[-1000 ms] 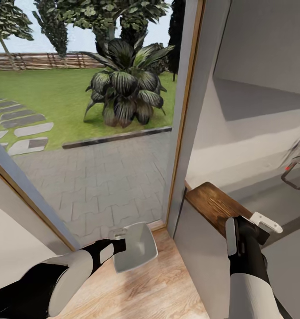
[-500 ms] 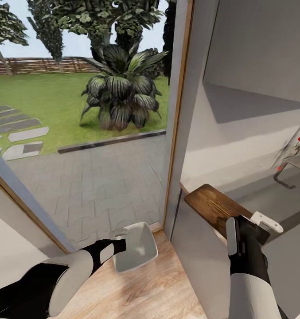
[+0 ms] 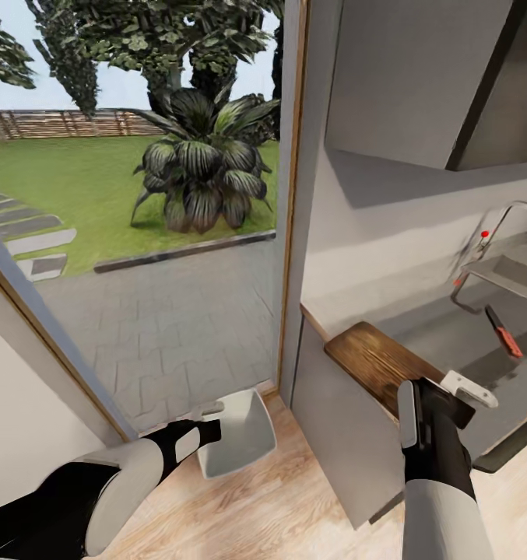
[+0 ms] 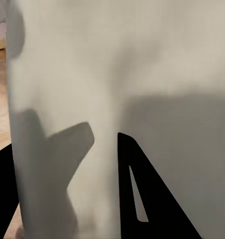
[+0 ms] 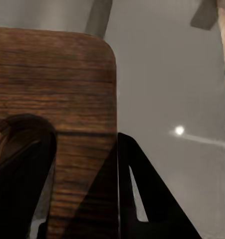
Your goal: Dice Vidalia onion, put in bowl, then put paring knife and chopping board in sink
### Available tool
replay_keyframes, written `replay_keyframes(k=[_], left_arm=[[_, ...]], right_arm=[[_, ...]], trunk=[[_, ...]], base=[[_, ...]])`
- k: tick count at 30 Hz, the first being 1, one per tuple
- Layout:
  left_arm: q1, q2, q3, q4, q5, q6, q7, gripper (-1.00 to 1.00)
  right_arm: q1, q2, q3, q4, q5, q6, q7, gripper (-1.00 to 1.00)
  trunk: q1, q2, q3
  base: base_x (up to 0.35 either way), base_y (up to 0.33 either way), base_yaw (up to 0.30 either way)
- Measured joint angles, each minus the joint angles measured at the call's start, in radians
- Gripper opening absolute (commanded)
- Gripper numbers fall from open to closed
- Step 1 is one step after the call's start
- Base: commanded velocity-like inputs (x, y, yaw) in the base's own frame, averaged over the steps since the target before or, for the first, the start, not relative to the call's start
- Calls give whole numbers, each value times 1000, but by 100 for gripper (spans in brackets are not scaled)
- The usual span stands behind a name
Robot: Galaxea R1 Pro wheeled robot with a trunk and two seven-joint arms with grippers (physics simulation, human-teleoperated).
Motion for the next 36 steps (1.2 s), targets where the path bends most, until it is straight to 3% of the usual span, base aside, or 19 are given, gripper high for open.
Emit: replay_keyframes(k=[13,20,24,25,26,27,28,32,36], left_arm=[[0,3,1,0,0,0,7,-100],[0,2,1,0,1,0,9,-100],[0,2,1,0,2,0,9,-100],[0,3,1,0,2,-1,10,-100],[0,4,1,0,2,-1,10,-100],[0,4,2,0,2,-1,10,-100],[0,4,1,0,2,-1,10,-100],[0,5,1,0,2,-2,11,-100],[0,5,1,0,2,-2,12,-100]], right_arm=[[0,0,10,-50,-1,27,22,-100],[0,0,22,-72,-2,61,85,-100],[0,-5,71,-81,-4,92,109,-100],[0,-14,124,-83,2,125,115,-100],[-1,-15,146,-86,-23,101,117,-100],[0,-17,146,-87,11,128,116,-100],[0,-16,149,-87,-10,114,120,-100],[0,-18,153,-87,-3,126,175,-100],[0,-49,172,-88,-1,168,253,-100]], trunk=[[0,0,20],[0,0,30],[0,0,36],[0,0,38],[0,0,40],[0,0,41],[0,0,42],[0,0,48],[0,0,53]], base=[[-335,0,-88],[-335,0,-86],[-335,0,-86],[-335,0,-86],[-335,0,-86],[-335,0,-86],[-335,0,-83],[-335,0,-44],[-336,0,-5]])
